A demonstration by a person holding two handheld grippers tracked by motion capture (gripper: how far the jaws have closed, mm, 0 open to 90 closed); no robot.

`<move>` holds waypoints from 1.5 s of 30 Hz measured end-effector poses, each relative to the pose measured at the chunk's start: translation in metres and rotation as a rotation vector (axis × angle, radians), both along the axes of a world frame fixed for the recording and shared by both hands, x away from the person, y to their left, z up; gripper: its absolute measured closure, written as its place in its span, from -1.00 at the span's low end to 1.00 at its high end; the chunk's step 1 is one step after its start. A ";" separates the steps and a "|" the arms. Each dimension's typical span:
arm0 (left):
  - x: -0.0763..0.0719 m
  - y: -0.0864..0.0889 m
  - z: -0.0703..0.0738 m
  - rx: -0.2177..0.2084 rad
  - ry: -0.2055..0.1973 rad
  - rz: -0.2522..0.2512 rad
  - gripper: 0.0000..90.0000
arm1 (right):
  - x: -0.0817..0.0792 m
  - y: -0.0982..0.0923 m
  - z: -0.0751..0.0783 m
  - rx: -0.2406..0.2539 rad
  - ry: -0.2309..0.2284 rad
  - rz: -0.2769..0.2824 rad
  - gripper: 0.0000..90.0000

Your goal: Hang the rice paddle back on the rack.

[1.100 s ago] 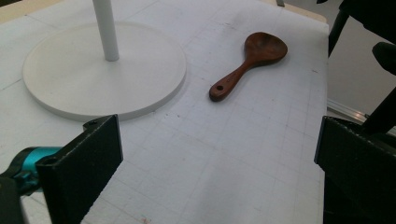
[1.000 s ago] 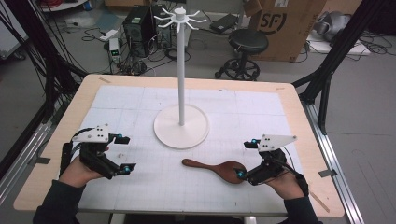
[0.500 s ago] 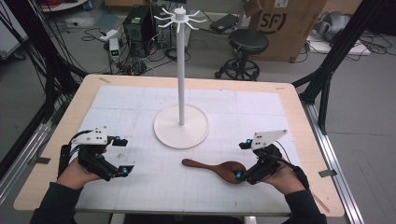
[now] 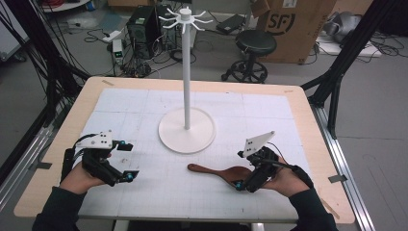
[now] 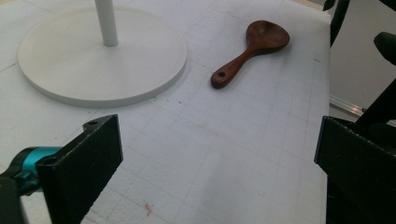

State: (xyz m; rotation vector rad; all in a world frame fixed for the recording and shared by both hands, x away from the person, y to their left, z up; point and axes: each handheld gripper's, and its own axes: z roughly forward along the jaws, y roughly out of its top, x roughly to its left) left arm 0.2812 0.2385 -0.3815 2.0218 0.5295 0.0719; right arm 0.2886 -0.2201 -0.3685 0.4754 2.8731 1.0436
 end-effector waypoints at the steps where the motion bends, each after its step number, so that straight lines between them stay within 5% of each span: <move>1: 0.000 -0.001 0.000 -0.004 0.001 0.002 -0.96 | 0.001 0.001 0.000 -0.012 0.004 0.002 -0.99; 12: -0.001 -0.001 0.000 0.005 0.005 -0.001 -0.96 | 0.010 0.024 -0.002 -0.130 0.000 0.021 -0.99; 23: -0.001 -0.003 -0.001 0.013 0.006 -0.008 -0.96 | 0.016 0.046 -0.008 -0.224 0.045 0.061 -0.99; 32: 0.000 -0.003 -0.002 0.020 0.013 -0.009 -0.96 | 0.021 0.060 -0.015 -0.311 0.048 0.016 -0.99; 45: 0.000 -0.003 -0.002 0.023 0.009 -0.012 -0.96 | 0.026 0.091 -0.023 -0.443 0.042 0.030 -0.91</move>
